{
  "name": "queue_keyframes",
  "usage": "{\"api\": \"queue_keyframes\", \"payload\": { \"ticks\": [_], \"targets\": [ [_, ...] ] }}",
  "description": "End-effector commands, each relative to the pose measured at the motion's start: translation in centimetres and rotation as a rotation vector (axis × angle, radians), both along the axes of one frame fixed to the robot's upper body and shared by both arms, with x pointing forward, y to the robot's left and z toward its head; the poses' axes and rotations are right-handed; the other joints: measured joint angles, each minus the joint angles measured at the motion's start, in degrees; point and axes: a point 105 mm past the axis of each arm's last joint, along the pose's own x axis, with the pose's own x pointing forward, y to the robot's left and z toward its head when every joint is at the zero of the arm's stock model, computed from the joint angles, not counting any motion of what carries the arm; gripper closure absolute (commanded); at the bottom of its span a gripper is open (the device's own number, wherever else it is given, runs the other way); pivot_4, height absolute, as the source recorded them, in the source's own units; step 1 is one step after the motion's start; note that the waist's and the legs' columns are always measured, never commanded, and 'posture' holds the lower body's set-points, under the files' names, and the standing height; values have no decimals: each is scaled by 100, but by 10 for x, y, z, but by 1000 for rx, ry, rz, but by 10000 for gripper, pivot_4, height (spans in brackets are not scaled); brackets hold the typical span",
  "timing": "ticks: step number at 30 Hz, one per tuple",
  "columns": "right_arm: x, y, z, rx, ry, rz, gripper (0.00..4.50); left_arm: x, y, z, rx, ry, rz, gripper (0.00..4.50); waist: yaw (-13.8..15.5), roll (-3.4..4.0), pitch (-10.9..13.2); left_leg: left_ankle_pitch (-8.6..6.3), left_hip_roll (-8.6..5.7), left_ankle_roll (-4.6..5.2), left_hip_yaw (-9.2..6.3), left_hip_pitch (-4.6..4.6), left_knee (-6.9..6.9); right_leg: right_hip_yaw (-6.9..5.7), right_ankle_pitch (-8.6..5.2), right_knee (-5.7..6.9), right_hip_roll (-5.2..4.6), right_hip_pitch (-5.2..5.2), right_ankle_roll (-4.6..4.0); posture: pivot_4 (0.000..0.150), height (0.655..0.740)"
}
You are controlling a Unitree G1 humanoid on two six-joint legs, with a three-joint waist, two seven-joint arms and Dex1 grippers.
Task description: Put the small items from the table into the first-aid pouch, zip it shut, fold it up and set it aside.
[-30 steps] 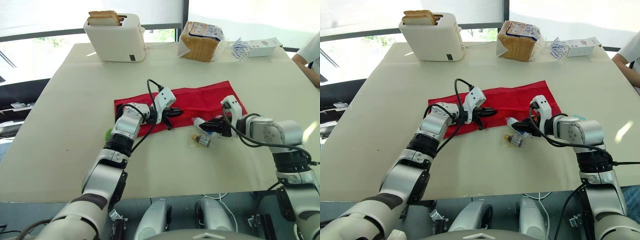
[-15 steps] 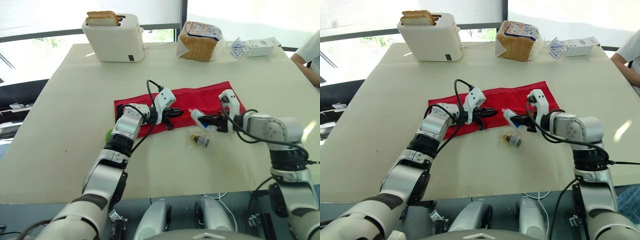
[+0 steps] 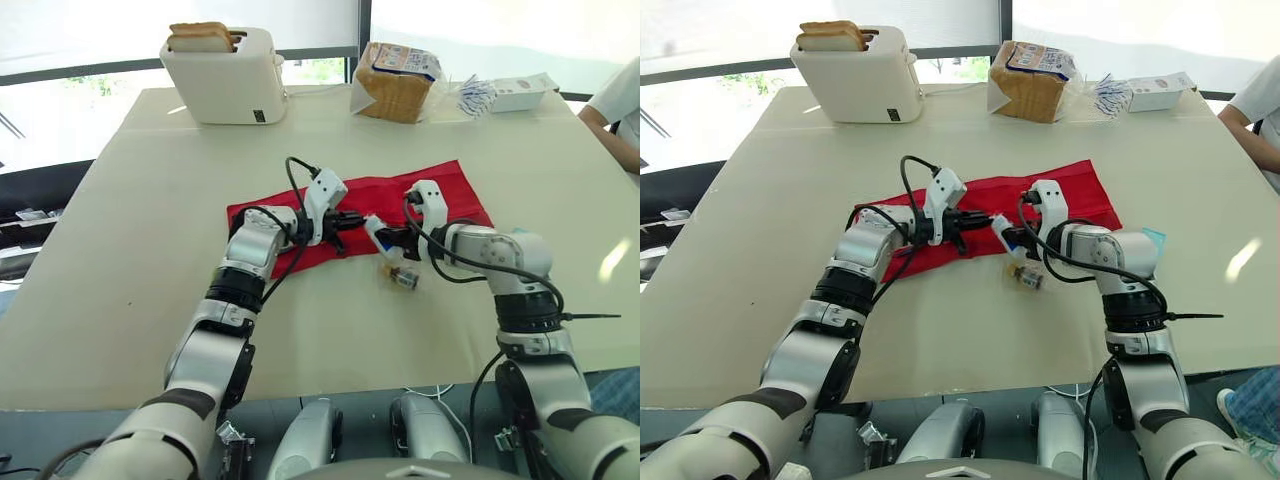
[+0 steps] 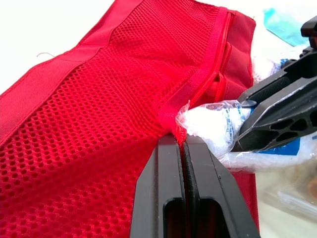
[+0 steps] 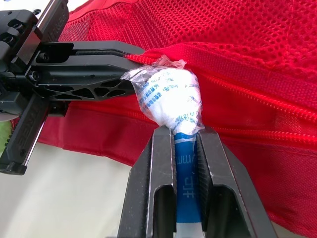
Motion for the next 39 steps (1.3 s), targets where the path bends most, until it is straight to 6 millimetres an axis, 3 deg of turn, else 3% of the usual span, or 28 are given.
{"api": "queue_keyframes", "payload": {
  "ticks": [1, 10, 19, 23, 24, 27, 33, 39],
  "targets": [
    [5, 6, 9, 3, -42, -7, 44738, -6, -14, 23, -62, -64, -65, 45000, -13, 0, 0, 0, 0, 0, 0, 0, 0, 0, 0, 0, 0, 0, 0, 1500, 7400],
    [22, 16, 5, 8, -43, -93, 44738, -13, -17, 25, -99, -57, -98, 45000, -38, 2, -2, 1, 0, -1, -1, 2, -2, 0, 0, 0, -1, 0, 0, 1500, 7400],
    [38, 41, 22, 344, 10, -161, 44738, -20, -15, 17, -88, -28, -120, 45000, -59, 4, -3, 2, 0, -3, -1, 6, -7, 0, 0, 2, 1, 0, 0, 1500, 7400],
    [36, 42, 16, 328, -7, -128, 44738, -17, -11, 14, -76, -24, -99, 45000, -73, 8, -4, 2, 0, -4, 0, 8, -10, 2, 0, 1, 2, 0, 0, 1500, 7400],
    [34, 39, 16, 316, -24, -116, 34958, -15, -9, 13, -69, -23, -86, 45000, -66, 9, -4, 2, 1, -4, -1, 8, -10, 1, 0, 1, 3, 0, 0, 1500, 7400],
    [24, 27, 22, 238, -109, -70, 22923, -10, -4, 11, -55, -24, -63, 45000, -28, 13, -4, 2, -1, -4, -4, 6, -11, -2, 0, 0, 0, 0, 0, 1500, 7400],
    [-8, 11, 20, 27, -233, 62, 22923, -7, 1, 11, -45, -25, -56, 45000, -94, 16, -3, 2, -2, -4, -4, 10, -15, 8, -1, 2, 6, -5, -1, 1500, 7400],
    [-22, 2, 18, -51, -276, 91, 22923, -6, 3, 11, -27, -30, -59, 45000, -63, 16, -3, 2, -1, -4, -6, 10, -17, 8, -1, 0, 5, -6, -1, 1500, 7400]
  ]
}}
